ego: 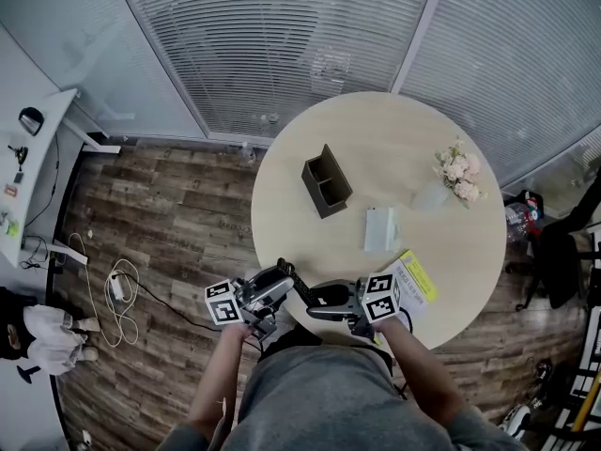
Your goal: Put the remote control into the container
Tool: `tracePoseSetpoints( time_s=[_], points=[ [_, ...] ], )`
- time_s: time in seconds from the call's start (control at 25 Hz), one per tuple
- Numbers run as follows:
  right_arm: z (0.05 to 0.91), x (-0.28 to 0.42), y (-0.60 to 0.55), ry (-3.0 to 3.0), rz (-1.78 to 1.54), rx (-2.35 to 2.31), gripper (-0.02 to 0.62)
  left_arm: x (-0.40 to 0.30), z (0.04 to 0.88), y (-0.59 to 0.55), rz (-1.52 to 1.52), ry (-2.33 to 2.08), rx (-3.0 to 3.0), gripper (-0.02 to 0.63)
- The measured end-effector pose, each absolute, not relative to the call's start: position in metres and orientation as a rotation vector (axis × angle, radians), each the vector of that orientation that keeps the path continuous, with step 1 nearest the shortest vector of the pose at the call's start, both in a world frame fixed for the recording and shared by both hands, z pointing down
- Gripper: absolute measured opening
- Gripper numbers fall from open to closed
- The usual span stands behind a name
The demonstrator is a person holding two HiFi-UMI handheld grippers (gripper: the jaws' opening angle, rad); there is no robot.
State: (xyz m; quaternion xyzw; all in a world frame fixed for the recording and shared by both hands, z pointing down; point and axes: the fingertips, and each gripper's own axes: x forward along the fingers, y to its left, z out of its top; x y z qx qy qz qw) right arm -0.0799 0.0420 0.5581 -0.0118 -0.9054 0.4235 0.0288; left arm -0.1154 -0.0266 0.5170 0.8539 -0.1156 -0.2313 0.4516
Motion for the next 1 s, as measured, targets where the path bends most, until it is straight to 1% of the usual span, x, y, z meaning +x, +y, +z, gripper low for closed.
tracePoseSetpoints(
  time_s=[1.0],
  points=[
    [0.556,-0.078,0.042,-2.810,1.315,-0.042,0.229,-0.105,0.513,-0.025,-0.548,-0.267,2.149,0.183]
  ],
)
